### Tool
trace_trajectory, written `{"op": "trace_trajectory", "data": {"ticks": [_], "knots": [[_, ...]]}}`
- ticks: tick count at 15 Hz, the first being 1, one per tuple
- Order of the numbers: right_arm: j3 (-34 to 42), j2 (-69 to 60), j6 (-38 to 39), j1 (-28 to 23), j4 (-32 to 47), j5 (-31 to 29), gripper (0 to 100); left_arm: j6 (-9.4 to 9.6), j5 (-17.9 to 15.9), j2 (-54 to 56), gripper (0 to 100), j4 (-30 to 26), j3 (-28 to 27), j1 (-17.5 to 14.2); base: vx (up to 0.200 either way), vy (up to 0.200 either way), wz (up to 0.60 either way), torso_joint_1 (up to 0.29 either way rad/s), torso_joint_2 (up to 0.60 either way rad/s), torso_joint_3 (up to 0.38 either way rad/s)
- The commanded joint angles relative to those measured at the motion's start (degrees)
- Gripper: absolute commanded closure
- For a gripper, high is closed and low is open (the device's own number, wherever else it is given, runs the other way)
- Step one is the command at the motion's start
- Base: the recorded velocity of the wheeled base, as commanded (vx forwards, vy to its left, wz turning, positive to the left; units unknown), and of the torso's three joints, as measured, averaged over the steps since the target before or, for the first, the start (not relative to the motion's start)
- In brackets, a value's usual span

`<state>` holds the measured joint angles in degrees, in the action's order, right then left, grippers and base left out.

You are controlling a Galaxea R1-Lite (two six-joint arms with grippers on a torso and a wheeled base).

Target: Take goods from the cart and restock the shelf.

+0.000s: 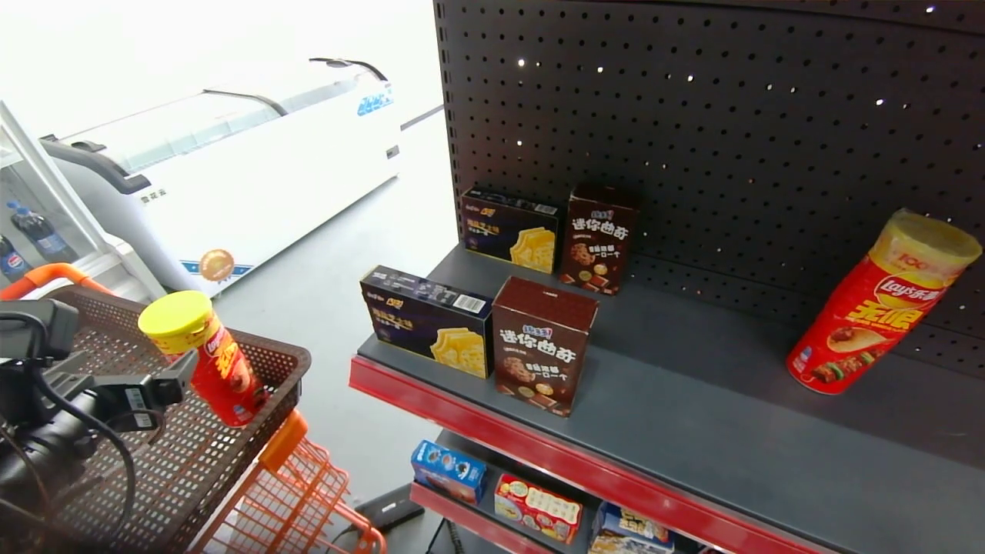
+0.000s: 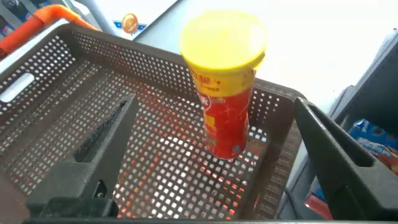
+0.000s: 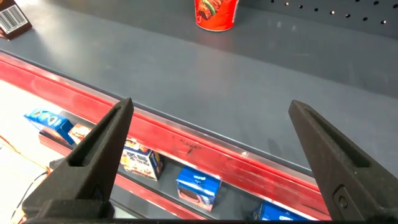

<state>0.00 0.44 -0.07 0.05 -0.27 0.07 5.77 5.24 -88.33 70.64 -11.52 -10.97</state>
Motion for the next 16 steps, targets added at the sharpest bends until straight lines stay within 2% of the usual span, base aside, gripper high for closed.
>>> {"op": "trace_trajectory", "data": {"ticks": [1, 5, 7, 11, 15, 16], "knots": [[0.0, 0.09, -0.01, 0.04, 0.0, 0.01, 0, 0.39, 0.03, -9.31, 0, 4.24, 2.56, 0.25, 0.0, 0.0, 0.0, 0.0, 0.0, 0.0], [0.0, 0.0, -0.01, -0.05, 0.0, 0.01, 0, -0.05, 0.03, -16.26, 0, 11.09, 1.41, 0.16, 0.0, 0.0, 0.0, 0.0, 0.0, 0.0], [0.0, 0.09, -0.01, -0.05, 0.0, 0.01, 0, -0.14, 0.03, -20.74, 0, 13.99, -1.58, -0.01, 0.0, 0.0, 0.0, 0.0, 0.0, 0.0], [0.0, 0.09, 0.07, -0.05, 0.0, 0.01, 0, -0.05, 0.03, -26.36, 0, 16.1, -6.67, -0.45, 0.0, 0.0, 0.0, 0.0, 0.0, 0.0], [0.0, 0.0, -0.01, 0.04, 0.0, 0.01, 0, -0.05, 0.03, -30.76, 0, 16.72, -11.86, -2.39, 0.0, 0.0, 0.0, 0.0, 0.0, 0.0], [0.0, 0.09, -0.01, 0.04, 0.0, 0.01, 0, -0.14, 0.03, -31.73, 100, 16.81, -13.44, -2.39, 0.0, 0.0, 0.0, 0.0, 0.0, 0.0]]}}
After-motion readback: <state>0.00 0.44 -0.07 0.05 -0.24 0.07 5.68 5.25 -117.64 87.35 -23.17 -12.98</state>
